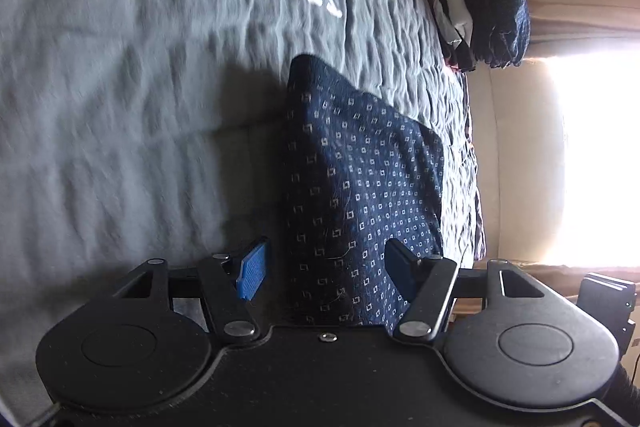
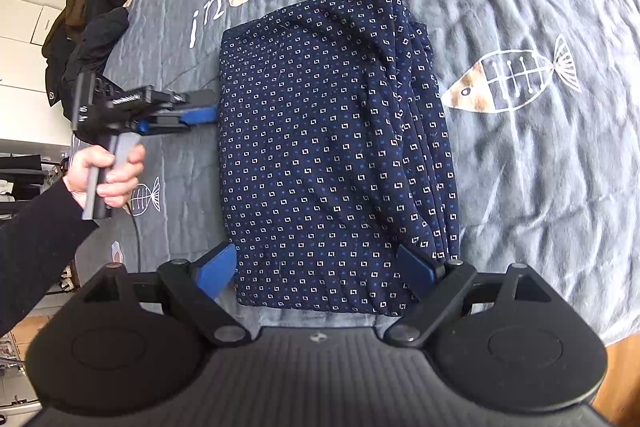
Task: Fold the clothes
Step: 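Lift the folded navy shirt off the quilt with the left gripper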
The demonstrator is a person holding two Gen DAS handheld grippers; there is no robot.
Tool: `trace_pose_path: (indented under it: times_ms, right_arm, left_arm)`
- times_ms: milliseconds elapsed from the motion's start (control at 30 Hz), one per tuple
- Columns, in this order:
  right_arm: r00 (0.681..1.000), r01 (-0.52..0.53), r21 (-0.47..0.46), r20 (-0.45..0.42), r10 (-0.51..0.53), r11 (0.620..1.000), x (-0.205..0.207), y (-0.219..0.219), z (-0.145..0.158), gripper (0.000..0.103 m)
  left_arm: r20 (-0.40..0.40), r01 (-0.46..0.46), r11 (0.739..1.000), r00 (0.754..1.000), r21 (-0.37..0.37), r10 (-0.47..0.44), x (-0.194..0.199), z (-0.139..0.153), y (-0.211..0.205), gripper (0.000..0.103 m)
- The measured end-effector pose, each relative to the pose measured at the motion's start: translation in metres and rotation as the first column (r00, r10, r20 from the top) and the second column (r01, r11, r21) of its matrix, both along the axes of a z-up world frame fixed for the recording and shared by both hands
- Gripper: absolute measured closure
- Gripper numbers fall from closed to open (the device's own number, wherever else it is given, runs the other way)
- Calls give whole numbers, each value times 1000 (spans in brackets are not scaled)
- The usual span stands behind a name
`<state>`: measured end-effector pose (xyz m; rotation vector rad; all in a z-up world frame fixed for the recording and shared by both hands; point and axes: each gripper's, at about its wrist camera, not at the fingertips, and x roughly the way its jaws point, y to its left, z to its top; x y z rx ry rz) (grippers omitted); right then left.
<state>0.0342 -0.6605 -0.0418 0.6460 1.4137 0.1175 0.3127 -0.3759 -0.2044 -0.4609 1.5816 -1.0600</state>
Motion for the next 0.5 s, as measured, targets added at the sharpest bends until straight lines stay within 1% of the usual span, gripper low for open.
trace_pose_path:
  times_ms: [167, 333, 500]
  right_arm:
    - [1000, -10, 2, -2, 11, 1000, 0, 1, 0, 16]
    - [1000, -12, 9, -1, 12, 1000, 0, 1, -2, 16]
    - [1000, -17, 12, -9, 17, 1000, -1, 0, -4, 16]
  left_arm:
    - [-5, 4, 1000, 1000, -21, -4, 0, -7, -13, 41]
    - [-6, 41, 999, 999, -31, -41, -1, -13, -22, 41]
    - [-27, 43, 997, 999, -59, -44, 0, -22, -27, 41]
